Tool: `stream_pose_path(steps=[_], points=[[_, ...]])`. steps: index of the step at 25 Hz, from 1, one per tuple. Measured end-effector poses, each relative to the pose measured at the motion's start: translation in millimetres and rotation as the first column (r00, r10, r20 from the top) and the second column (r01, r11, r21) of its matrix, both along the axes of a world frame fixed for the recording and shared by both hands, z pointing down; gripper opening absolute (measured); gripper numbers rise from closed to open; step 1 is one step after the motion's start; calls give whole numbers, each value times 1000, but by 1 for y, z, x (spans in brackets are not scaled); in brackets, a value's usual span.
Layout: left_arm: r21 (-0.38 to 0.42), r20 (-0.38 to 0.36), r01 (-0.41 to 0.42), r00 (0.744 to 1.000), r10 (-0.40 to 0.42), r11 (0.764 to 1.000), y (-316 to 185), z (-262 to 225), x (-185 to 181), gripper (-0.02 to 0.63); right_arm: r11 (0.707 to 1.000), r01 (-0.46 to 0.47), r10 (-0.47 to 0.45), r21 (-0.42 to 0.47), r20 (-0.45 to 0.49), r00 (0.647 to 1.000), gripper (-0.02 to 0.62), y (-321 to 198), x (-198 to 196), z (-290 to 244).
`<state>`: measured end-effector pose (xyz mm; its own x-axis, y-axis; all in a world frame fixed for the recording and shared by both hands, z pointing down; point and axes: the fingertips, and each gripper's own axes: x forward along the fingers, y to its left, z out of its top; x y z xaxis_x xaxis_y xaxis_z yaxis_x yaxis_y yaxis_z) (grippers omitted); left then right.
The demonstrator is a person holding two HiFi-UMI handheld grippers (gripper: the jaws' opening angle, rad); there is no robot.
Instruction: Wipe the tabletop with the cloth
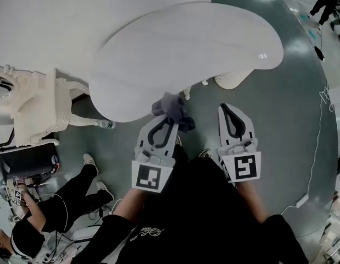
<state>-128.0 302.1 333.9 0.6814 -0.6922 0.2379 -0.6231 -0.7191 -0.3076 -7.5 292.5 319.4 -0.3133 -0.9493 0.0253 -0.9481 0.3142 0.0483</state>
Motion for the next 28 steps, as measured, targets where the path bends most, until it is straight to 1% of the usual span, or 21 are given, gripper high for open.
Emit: stream_pose_path(steps=[1,2,3,4,5,6,7,8,12,13,14,15,16,18,20,21,22,24,25,26,28], points=[[18,18,-19,1000,19,1000,-2,-2,3,51,1000,-23,23,1,2,1000,14,-2,2,-3],[35,15,-33,999,32,999,-3,-3,4,51,999,-45,45,1,1,999,12,-1,3,-4],[49,-4,-41,999,41,998,-4,-5,5,51,998,-66,66,2,-4,998,12,1,3,-5],[53,-48,-38,998,41,998,-5,-8,5,51,996,-85,85,6,-10,996,8,3,3,-5],[38,-126,-20,992,24,999,-7,-11,6,52,995,-100,100,17,-13,995,8,5,3,-6],[10,-220,6,976,-4,1000,-8,-15,6,52,993,-111,111,27,-16,994,8,7,3,-7],[-14,-284,22,959,-24,1000,-8,-18,6,52,993,-117,117,33,-19,993,8,7,2,-8],[-23,-306,23,951,-29,999,-8,-20,5,52,992,-119,120,37,-24,993,8,7,1,-8],[-16,-298,3,954,-8,1000,-8,-24,6,52,990,-131,133,42,-39,990,8,6,-1,-9],[-6,-286,-6,958,4,1000,-7,-25,6,52,990,-135,136,41,-41,990,8,6,-2,-10],[15,-247,-25,969,28,1000,-7,-25,7,52,990,-138,139,41,-44,989,8,6,-2,-10],[43,-183,-53,981,60,998,-6,-23,8,52,989,-141,143,40,-48,989,8,6,-2,-10],[63,-131,-79,988,87,995,-5,-21,8,52,989,-145,147,40,-50,988,8,6,-2,-11],[74,-126,-92,987,101,993,-6,-22,9,52,988,-149,151,41,-50,987,8,7,-2,-11],[114,-77,-127,988,136,985,-6,-23,10,52,988,-149,151,40,-52,987,8,8,-4,-12],[117,-68,-133,988,142,984,-7,-22,10,52,988,-147,149,42,-54,987,8,8,-5,-13],[102,-88,-124,987,133,987,-7,-22,9,52,988,-145,148,45,-57,987,8,8,-6,-13],[41,-195,-80,977,86,996,-8,-22,8,52,989,-142,145,45,-69,987,8,8,-7,-14],[25,-221,-71,972,75,997,-9,-22,8,52,989,-140,143,46,-77,987,8,8,-7,-14],[19,-227,-70,971,72,997,-9,-22,7,52,989,-139,142,46,-81,987,8,7,-8,-15],[-17,-268,-51,962,45,999,-10,-21,4,52,989,-139,142,47,-81,986,8,7,-10,-16]])
